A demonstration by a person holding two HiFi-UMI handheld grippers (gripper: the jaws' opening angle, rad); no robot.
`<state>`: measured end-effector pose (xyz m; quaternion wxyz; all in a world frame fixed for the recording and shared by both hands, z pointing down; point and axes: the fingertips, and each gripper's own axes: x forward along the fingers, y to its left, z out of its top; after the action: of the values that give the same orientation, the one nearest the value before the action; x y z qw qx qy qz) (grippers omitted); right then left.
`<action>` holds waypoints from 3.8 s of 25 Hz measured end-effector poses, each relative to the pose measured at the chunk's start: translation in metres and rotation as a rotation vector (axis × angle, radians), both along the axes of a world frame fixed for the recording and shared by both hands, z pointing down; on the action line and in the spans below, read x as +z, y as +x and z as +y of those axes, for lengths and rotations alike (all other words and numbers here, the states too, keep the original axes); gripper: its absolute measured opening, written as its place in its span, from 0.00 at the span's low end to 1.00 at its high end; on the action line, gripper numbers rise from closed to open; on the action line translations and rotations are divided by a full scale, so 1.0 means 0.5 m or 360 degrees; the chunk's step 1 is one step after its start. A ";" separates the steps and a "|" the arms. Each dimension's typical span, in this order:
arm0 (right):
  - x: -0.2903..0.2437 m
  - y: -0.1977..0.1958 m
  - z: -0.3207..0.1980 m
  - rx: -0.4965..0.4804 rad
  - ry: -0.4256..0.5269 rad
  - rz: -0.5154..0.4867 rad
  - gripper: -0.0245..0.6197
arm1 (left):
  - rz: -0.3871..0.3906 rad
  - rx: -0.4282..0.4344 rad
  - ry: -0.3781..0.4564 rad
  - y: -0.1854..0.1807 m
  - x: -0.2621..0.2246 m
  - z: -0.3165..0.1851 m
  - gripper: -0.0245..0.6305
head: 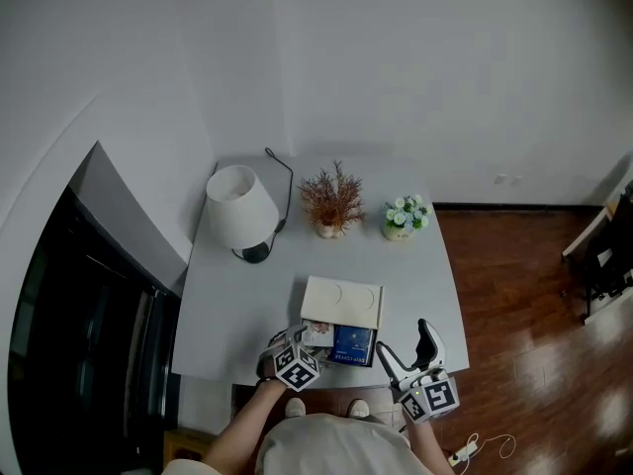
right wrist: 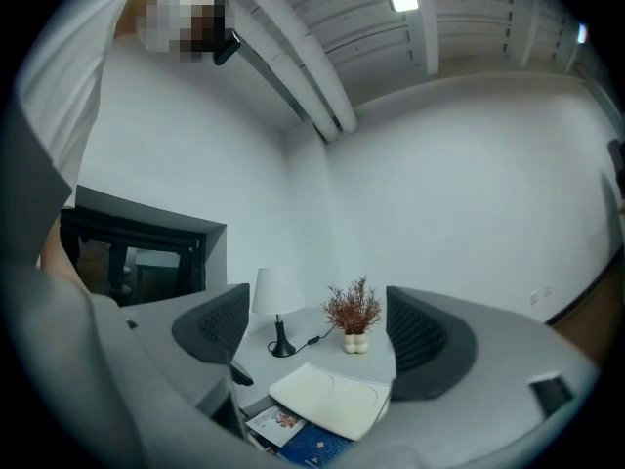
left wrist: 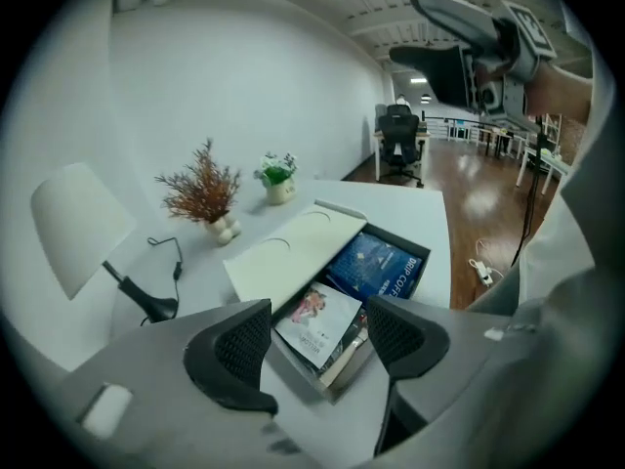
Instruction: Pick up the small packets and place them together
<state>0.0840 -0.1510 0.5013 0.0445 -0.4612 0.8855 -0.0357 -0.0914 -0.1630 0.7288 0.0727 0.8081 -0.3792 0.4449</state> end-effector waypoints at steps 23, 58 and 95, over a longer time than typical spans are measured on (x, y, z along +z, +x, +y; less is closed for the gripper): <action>-0.005 0.091 0.024 0.0169 -0.0003 -0.0006 0.71 | -0.0349 0.0141 -0.0241 0.071 0.190 -0.020 0.07; 0.000 0.078 0.001 0.0129 -0.0021 -0.0090 0.71 | -0.0378 -0.0062 0.0330 0.008 -0.030 -0.200 0.05; -0.016 -0.017 -0.035 -0.0075 -0.0025 -0.0139 0.71 | 0.1000 -0.0717 0.1032 -0.109 -0.445 -0.001 0.70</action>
<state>0.0756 -0.1686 0.4932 0.0788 -0.4384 0.8930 -0.0638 -0.1461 -0.1635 0.5065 0.0228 0.7820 -0.6227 0.0127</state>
